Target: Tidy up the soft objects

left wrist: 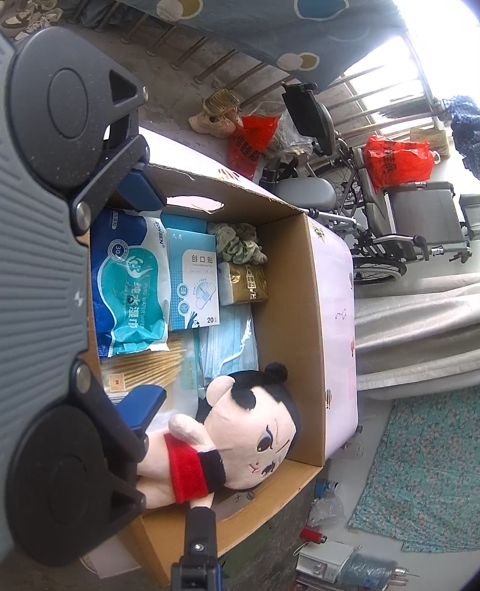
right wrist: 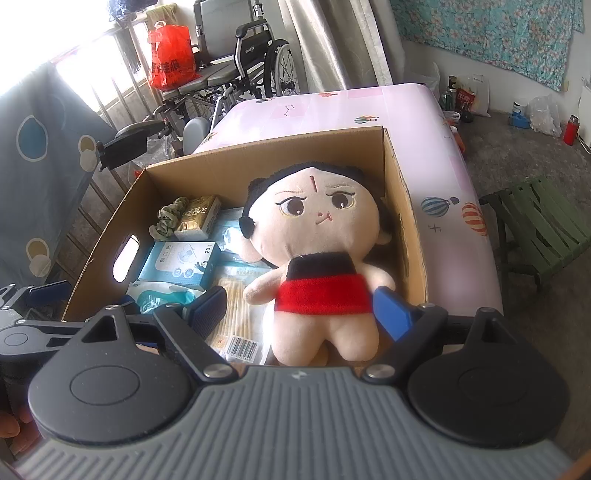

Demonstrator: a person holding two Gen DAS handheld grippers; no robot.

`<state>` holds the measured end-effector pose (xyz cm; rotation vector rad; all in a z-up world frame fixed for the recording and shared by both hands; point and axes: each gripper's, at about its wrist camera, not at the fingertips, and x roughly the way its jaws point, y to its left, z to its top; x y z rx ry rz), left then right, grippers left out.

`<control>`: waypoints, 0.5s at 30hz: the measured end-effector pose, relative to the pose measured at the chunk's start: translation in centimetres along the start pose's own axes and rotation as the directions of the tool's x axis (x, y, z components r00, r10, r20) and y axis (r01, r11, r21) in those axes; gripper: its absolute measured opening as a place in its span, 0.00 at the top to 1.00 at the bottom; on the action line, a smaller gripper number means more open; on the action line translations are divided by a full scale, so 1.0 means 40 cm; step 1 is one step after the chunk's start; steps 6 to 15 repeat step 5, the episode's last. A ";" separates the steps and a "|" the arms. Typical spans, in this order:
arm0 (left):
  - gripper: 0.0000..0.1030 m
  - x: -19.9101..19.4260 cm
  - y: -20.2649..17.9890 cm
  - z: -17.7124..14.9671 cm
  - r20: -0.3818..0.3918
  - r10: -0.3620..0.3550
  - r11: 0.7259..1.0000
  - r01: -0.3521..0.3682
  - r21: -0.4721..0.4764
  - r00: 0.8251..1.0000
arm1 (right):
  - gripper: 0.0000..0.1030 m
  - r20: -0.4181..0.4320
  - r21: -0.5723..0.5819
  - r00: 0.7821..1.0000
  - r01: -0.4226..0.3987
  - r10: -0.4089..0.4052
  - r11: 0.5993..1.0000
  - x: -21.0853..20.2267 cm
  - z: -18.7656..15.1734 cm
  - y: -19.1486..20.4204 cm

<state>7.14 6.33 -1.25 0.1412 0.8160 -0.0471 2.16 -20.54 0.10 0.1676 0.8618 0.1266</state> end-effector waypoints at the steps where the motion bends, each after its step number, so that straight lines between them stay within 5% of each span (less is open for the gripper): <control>1: 0.02 -0.004 -0.003 -0.001 0.009 -0.007 1.000 0.007 0.008 1.000 | 0.16 -0.001 0.002 1.000 0.001 -0.001 1.000 0.000 -0.001 -0.001; 15: 0.02 -0.004 -0.010 0.000 0.010 0.002 1.000 -0.002 0.013 1.000 | 0.16 -0.004 0.006 1.000 0.001 -0.001 1.000 0.002 -0.004 -0.002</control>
